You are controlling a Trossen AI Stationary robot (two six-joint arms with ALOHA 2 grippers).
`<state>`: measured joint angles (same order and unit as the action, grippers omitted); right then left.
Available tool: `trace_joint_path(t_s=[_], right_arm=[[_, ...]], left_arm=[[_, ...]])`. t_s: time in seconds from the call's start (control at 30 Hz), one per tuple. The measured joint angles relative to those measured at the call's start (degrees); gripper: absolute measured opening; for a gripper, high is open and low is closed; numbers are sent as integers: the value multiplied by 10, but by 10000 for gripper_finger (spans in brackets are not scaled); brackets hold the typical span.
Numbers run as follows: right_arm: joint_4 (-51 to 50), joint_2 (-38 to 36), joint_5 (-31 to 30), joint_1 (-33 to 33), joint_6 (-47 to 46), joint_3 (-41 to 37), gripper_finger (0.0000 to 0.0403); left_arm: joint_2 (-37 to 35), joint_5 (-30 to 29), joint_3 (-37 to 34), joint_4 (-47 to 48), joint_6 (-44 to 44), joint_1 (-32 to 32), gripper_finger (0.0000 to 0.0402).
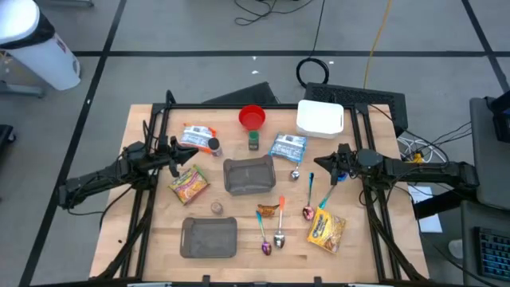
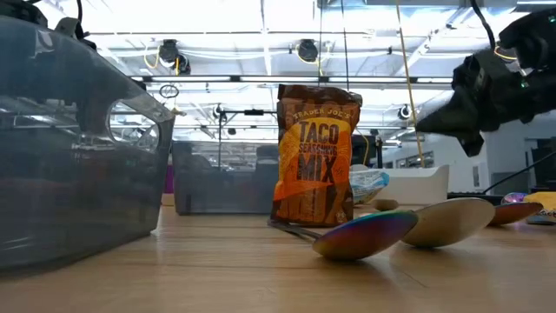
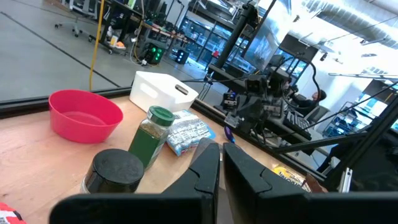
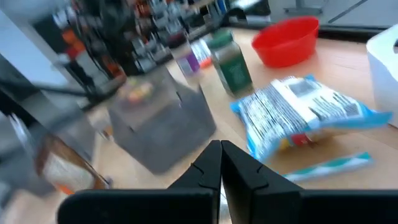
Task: Pick & Place Food Item
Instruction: Put the white patterned spoon into the white bin
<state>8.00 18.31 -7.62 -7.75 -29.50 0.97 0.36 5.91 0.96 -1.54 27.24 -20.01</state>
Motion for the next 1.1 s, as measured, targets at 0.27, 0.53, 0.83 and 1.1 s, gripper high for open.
trace_joint_path(t_s=[0.27, 0.53, 0.83, 1.1], right_arm=[[276, 27, 75, 0, 94, 18, 0], [233, 145, 137, 0, 131, 167, 0], [242, 384, 89, 0, 144, 350, 0], [375, 568, 89, 0, 111, 465, 0]], left_arm=[[0, 0, 0, 0, 0, 0, 26], [0, 0, 0, 0, 0, 0, 26], [0, -41, 0, -8, 10, 0, 26], [0, -59, 0, -101, 271, 0, 26]])
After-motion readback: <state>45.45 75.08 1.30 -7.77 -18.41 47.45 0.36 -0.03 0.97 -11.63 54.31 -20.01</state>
